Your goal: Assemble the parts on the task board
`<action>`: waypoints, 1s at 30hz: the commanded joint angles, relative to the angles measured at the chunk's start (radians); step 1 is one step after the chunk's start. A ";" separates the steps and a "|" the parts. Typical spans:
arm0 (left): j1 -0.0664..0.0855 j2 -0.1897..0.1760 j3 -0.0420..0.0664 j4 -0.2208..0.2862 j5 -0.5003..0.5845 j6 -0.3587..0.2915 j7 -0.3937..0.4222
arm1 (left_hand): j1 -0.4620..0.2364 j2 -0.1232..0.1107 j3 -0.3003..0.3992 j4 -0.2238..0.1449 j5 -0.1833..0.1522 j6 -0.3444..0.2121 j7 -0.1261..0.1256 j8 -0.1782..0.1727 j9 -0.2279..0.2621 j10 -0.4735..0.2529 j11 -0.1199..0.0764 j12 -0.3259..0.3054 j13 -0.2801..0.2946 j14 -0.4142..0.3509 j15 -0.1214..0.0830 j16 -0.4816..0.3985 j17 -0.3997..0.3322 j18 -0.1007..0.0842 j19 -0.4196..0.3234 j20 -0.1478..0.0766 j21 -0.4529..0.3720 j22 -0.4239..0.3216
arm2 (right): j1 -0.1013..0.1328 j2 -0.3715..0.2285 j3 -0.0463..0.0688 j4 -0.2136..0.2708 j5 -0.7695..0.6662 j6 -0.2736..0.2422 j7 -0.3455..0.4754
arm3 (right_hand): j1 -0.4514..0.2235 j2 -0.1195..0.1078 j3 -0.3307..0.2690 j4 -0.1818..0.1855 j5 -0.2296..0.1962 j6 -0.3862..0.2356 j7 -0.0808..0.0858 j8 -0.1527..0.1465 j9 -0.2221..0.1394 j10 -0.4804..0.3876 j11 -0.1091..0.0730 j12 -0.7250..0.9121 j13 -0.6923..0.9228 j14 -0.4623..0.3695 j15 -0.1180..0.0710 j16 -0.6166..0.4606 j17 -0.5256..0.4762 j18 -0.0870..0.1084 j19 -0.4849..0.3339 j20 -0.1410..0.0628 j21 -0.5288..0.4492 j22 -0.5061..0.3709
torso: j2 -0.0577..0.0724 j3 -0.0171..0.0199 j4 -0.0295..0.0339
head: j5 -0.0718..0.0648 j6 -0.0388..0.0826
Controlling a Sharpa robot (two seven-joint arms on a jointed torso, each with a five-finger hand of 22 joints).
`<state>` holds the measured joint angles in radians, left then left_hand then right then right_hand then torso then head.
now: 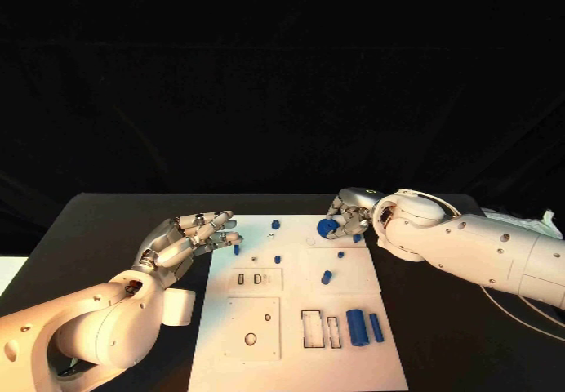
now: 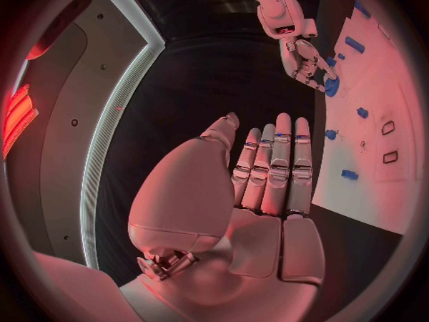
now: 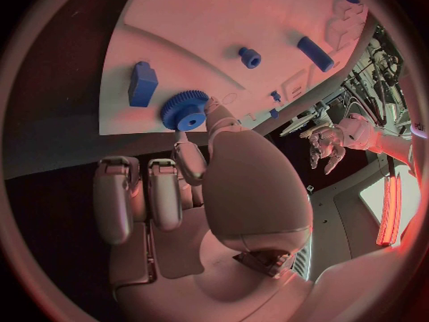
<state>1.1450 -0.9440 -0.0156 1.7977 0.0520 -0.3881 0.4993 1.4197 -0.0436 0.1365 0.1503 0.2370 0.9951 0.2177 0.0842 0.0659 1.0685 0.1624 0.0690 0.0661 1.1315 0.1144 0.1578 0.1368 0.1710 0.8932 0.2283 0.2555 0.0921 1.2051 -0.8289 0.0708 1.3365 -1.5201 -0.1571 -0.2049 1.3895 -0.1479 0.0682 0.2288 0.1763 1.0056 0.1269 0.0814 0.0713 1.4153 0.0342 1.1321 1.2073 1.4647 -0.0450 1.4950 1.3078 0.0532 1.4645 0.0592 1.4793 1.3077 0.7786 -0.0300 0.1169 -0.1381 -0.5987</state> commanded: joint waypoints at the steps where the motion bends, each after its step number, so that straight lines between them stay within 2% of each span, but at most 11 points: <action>1: 0.001 0.002 0.001 0.001 0.002 0.022 0.004 | -0.002 -0.006 0.001 -0.005 -0.005 0.000 0.008 -0.005 -0.001 -0.002 0.007 -0.004 -0.001 -0.001 0.007 -0.004 0.001 0.013 0.002 0.008 -0.004 -0.001 | -0.001 0.005 0.000 -0.007 -0.031 0.024 -0.007 | 0.010 0.004 0.008 -0.004 0.005 0.009 -0.003 0.007 0.001 0.009 0.000 0.009 0.007 0.076 0.005 0.005 0.091 -0.014 0.029 0.006 0.007 0.080 | 0.000 -0.0002 0.0013 | 0.000 -0.001; 13: 0.001 0.001 0.001 0.000 0.002 0.022 0.002 | -0.002 -0.006 0.001 -0.005 -0.005 0.000 0.008 -0.005 -0.001 -0.002 0.007 -0.004 -0.001 -0.001 0.007 -0.004 0.001 0.013 0.002 0.008 -0.004 -0.001 | -0.003 0.009 0.000 -0.015 -0.028 0.044 0.005 | 0.033 0.054 0.053 -0.027 -0.002 0.058 -0.010 0.022 0.005 0.015 -0.006 0.034 0.045 0.079 0.001 0.014 0.111 -0.018 0.036 0.003 0.016 0.100 | 0.000 0.0000 0.0008 | 0.000 -0.003; 16: 0.001 0.001 0.001 0.000 0.002 0.021 0.001 | -0.002 -0.006 0.001 -0.005 -0.005 0.000 0.008 -0.005 -0.001 -0.002 0.007 -0.004 -0.001 -0.001 0.007 -0.004 0.001 0.013 0.002 0.008 -0.004 -0.001 | -0.003 0.009 0.000 -0.015 -0.030 0.046 0.007 | 0.044 0.068 0.071 -0.036 -0.002 0.083 -0.017 0.030 0.009 0.015 -0.012 0.032 0.048 0.079 -0.003 0.015 0.115 -0.019 0.037 0.000 0.018 0.103 | 0.000 0.0000 0.0013 | -0.001 -0.003; 18: 0.001 0.001 0.001 -0.001 0.002 0.021 0.002 | -0.002 -0.006 0.001 -0.005 -0.005 0.000 0.008 -0.005 -0.001 -0.002 0.007 -0.004 -0.001 -0.001 0.007 -0.004 0.001 0.013 0.002 0.008 -0.004 -0.001 | -0.003 0.009 0.000 -0.014 -0.037 0.044 0.009 | 0.062 0.081 0.093 -0.050 -0.019 0.107 -0.025 0.037 0.012 0.013 -0.019 0.030 0.050 0.079 -0.009 0.016 0.117 -0.019 0.037 -0.004 0.019 0.105 | 0.000 0.0000 0.0018 | -0.002 -0.005; 25: 0.001 0.000 0.001 0.000 0.002 0.021 0.001 | -0.001 -0.005 0.002 -0.007 -0.005 0.001 0.008 -0.006 -0.001 -0.001 0.007 -0.004 -0.001 0.000 0.007 -0.006 0.002 0.013 0.003 0.008 -0.006 -0.003 | -0.006 0.009 0.000 -0.006 -0.078 0.013 0.012 | 0.095 0.109 0.153 -0.089 -0.043 0.146 -0.039 0.043 0.017 0.013 -0.031 0.024 0.055 0.081 -0.020 0.021 0.129 -0.021 0.040 -0.015 0.023 0.115 | 0.000 0.0003 0.0016 | -0.001 -0.007; 30: 0.001 0.000 0.001 -0.001 0.002 0.020 0.000 | -0.001 -0.005 0.002 -0.007 -0.005 0.001 0.008 -0.006 -0.001 -0.001 0.007 -0.004 -0.001 0.000 0.007 -0.006 0.002 0.013 0.003 0.008 -0.006 -0.003 | -0.008 0.009 0.000 0.007 -0.107 -0.025 0.017 | 0.095 0.110 0.174 -0.103 -0.047 0.153 -0.040 0.040 0.018 0.014 -0.032 0.021 0.056 0.082 -0.021 0.023 0.136 -0.022 0.042 -0.017 0.025 0.119 | 0.000 0.0001 0.0016 | 0.000 -0.006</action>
<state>1.1450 -0.9449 -0.0156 1.7959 0.0526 -0.3864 0.4955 1.4197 -0.0436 0.1392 0.1477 0.2370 0.9950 0.2177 0.0842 0.0659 1.0685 0.1624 0.0690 0.0661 1.1315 0.1144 0.1578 0.1377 0.1709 0.8968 0.2319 0.2555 0.0901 1.2032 -0.8206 0.0741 1.3419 -1.5740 -0.1658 -0.1913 1.4255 -0.0982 0.2366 0.1237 0.1307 1.0938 0.1106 0.1087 0.0758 1.4170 0.0213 1.1568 1.2635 1.4668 -0.0574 1.5124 1.3075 0.0422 1.4679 0.0482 1.4988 1.3074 0.7784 -0.0298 0.1182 -0.1384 -0.6051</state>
